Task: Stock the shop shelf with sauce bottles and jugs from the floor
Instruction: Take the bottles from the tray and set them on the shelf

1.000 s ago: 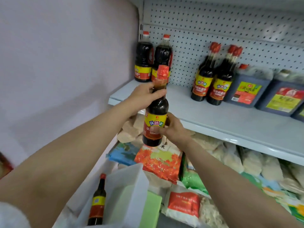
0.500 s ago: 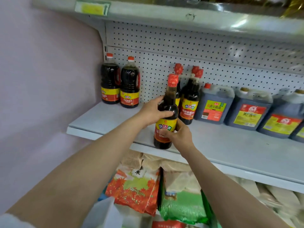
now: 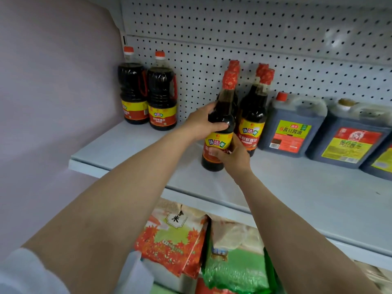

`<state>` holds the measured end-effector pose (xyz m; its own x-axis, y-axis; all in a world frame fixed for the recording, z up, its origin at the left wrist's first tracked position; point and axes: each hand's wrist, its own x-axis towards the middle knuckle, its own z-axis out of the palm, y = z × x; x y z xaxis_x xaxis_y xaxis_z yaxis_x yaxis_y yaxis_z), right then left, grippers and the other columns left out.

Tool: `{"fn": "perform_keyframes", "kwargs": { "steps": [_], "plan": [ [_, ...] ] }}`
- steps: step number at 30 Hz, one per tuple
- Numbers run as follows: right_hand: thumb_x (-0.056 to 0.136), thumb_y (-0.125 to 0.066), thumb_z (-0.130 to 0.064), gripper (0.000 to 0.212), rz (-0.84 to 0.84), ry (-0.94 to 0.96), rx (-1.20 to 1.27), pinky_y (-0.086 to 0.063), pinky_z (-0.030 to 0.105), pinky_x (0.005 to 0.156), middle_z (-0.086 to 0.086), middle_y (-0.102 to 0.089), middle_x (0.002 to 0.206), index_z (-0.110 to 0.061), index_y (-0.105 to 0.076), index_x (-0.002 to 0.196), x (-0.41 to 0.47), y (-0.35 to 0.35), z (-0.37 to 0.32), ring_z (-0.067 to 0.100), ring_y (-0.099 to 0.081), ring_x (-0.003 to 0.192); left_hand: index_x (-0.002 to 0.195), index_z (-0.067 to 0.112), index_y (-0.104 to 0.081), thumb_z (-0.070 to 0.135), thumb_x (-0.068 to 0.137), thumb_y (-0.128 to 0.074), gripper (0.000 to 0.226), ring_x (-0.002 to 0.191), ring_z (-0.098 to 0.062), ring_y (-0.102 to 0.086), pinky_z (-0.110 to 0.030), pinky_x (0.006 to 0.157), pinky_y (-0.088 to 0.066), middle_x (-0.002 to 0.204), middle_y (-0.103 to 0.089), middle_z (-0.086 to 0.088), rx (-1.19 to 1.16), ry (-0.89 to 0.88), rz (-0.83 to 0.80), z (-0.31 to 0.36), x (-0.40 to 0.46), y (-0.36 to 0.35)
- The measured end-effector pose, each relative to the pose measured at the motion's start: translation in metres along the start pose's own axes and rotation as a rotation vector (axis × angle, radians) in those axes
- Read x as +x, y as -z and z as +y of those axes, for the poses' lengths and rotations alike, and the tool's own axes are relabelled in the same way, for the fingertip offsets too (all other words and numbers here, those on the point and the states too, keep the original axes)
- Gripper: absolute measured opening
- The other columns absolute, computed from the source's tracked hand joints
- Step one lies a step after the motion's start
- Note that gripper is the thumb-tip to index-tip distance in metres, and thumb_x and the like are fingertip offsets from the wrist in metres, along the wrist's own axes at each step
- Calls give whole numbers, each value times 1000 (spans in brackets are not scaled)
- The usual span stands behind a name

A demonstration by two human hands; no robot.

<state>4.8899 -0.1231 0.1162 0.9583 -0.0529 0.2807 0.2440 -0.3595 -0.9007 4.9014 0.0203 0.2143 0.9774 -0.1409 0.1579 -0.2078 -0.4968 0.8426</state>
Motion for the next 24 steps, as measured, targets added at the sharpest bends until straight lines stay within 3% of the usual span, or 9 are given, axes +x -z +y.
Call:
{"fn": "perform_keyframes", "kwargs": {
  "steps": [8, 11, 13, 16, 19, 22, 24],
  "plan": [
    [82, -81, -29, 62, 66, -133, -20, -50, 37, 98, 1, -65, 127, -16, -53, 135, -15, -10, -7, 18, -61, 113, 153, 26, -34, 31, 90, -71, 73, 135, -23, -47, -36, 108, -41, 151, -47, -2, 124, -45, 22, -6, -15, 2],
    [75, -85, -33, 55, 344, -107, -166, -52, 43, 90, 6, -65, 117, -16, -55, 117, -34, -24, -22, 29, -61, 110, 150, 22, -40, 30, 89, -73, 70, 135, -22, -48, -36, 108, -42, 149, -49, -6, 115, -3, 73, -35, -36, 24],
    [73, -86, -34, 60, 421, -35, -255, -48, 46, 91, 12, -58, 118, -9, -54, 118, -51, -46, -37, 33, -52, 113, 148, 19, -43, 27, 88, -75, 68, 131, -22, -52, -34, 108, -43, 147, -50, -7, 96, 24, 130, -60, -55, 51],
    [78, -83, -37, 63, 278, 85, -331, -40, 37, 91, 13, -54, 124, -5, -53, 123, -76, -95, -57, 31, -46, 118, 149, 21, -42, 28, 88, -75, 69, 122, -24, -59, -27, 100, -42, 144, -52, -11, 112, 111, 178, -99, -90, 97],
    [80, -81, -38, 62, 61, 128, -328, -43, 33, 89, 6, -49, 130, -14, -51, 129, -99, -155, -71, 24, -49, 119, 146, 26, -46, 30, 86, -77, 68, 113, -24, -62, -24, 90, -43, 137, -56, -14, 132, 197, 211, -144, -132, 140],
    [81, -81, -38, 62, -149, 91, -323, -47, 35, 94, 4, -45, 134, -19, -51, 132, -127, -212, -77, 23, -53, 117, 141, 24, -51, 29, 84, -78, 63, 111, -24, -63, -28, 90, -47, 132, -59, -13, 154, 274, 228, -195, -180, 178],
    [80, -81, -38, 59, -193, 128, -417, -37, 34, 101, 8, -52, 131, -15, -57, 129, -146, -244, -75, 29, -49, 121, 139, 23, -52, 29, 84, -78, 62, 112, -24, -62, -28, 93, -46, 131, -60, -11, 167, 340, 233, -232, -212, 196]
  ]
}}
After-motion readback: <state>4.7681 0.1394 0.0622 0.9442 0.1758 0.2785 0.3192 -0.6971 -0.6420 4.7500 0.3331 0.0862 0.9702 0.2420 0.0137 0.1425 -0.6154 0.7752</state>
